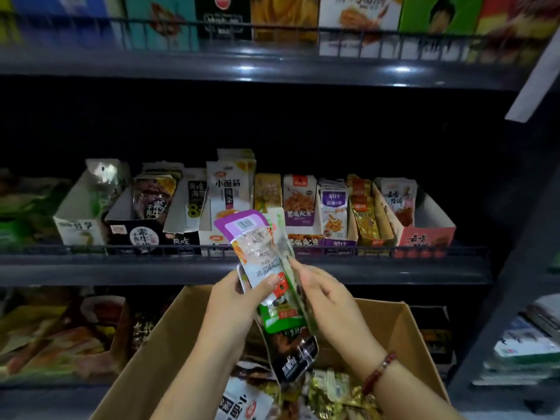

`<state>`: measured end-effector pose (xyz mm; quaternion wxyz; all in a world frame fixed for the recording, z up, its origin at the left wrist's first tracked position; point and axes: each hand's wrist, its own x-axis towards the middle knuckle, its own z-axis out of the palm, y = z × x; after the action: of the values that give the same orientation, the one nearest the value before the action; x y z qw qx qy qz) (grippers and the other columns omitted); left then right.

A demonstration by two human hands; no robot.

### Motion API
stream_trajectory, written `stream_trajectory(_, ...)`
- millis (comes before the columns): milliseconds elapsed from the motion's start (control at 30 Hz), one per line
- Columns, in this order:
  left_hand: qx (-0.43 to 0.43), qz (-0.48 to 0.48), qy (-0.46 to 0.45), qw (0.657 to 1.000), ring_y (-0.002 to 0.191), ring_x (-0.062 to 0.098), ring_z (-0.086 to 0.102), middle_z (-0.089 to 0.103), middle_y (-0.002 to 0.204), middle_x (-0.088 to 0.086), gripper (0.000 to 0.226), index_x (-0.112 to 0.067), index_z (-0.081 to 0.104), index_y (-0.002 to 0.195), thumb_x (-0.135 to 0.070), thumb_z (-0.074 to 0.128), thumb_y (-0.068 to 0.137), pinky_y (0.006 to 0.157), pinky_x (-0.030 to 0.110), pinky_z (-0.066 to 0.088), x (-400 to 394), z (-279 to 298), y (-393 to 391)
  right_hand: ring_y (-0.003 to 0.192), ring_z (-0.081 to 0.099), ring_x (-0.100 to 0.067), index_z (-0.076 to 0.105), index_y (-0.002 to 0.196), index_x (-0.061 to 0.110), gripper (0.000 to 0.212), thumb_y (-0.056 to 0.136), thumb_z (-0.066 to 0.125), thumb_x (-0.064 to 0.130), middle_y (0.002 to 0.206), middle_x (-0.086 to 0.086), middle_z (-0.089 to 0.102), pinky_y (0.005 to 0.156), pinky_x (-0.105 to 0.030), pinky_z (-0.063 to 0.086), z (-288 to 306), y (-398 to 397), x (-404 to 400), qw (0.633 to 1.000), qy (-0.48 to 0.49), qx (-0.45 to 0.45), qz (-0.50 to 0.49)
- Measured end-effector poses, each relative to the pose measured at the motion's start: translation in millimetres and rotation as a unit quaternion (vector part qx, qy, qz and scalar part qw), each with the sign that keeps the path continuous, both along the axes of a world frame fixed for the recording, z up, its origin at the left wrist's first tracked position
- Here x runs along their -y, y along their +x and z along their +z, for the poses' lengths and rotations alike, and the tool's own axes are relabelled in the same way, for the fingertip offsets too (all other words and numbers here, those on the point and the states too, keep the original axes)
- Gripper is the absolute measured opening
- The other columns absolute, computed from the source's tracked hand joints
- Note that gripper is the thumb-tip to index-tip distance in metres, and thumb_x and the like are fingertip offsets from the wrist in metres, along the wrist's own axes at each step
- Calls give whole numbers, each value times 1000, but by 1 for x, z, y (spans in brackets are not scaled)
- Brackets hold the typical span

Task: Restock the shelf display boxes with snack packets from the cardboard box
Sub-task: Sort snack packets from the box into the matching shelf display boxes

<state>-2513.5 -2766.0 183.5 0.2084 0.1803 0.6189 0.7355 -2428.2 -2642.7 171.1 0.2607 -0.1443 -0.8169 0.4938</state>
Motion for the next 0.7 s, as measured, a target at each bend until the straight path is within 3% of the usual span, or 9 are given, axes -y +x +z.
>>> stream_trajectory(133,46,-64,24,997,92,31,71,75,99,13,34,-8,70,102,-12,71,69,90,49,52,10,0,-18,114,48,-8,58,105,47,22,92,59,29,114,11,50,100,-30,42,7,-19,-9,999,-7,6,-36)
stream_trajectory(167,59,-82,23,995,93,33,71,74,102,15,38,-6,68,106,-12,70,68,90,49,52,12,-2,-20,112,51,-9,57,107,41,24,89,64,27,117,8,50,98,-30,45,9,-24,-10,998,-51,11,-40)
stream_trajectory(233,76,-109,21,991,95,33,70,73,106,17,43,-3,65,112,-10,68,70,90,48,53,16,-9,-25,107,60,-17,52,117,25,36,85,69,20,122,-1,55,92,-36,52,12,-35,-13,973,-231,25,-20)
stream_trajectory(300,82,-133,12,988,95,32,70,72,107,17,45,-2,64,113,-12,67,70,91,47,52,19,-14,-28,95,67,-27,57,118,7,31,88,64,13,112,-13,67,84,-41,56,14,-43,-17,921,-388,35,23)
stream_trajectory(333,83,-144,5,986,93,30,70,72,107,17,44,-1,65,112,-12,67,69,90,45,53,20,-16,-30,89,68,-29,60,116,1,28,90,61,12,106,-17,70,80,-42,57,14,-45,-19,908,-415,41,32)
stream_trajectory(467,88,-128,-13,988,87,23,72,74,102,14,31,-3,66,108,-7,63,78,76,32,58,19,-22,-33,84,69,-29,64,107,1,19,95,53,11,97,-16,72,73,-41,56,12,-49,-31,904,-427,35,6)
stream_trajectory(600,130,-59,5,990,78,25,72,73,101,20,24,1,64,109,7,53,88,75,36,59,27,-21,-46,82,69,-27,62,104,6,17,97,49,14,92,-13,73,72,-42,55,10,-47,-48,895,-443,4,-52)
stream_trajectory(700,112,-26,-8,993,76,22,73,75,95,13,22,-6,65,105,6,53,91,66,34,60,40,-16,-56,74,68,-24,60,103,6,15,98,48,14,79,-11,72,68,-41,52,14,-40,-61,885,-462,-8,-58)
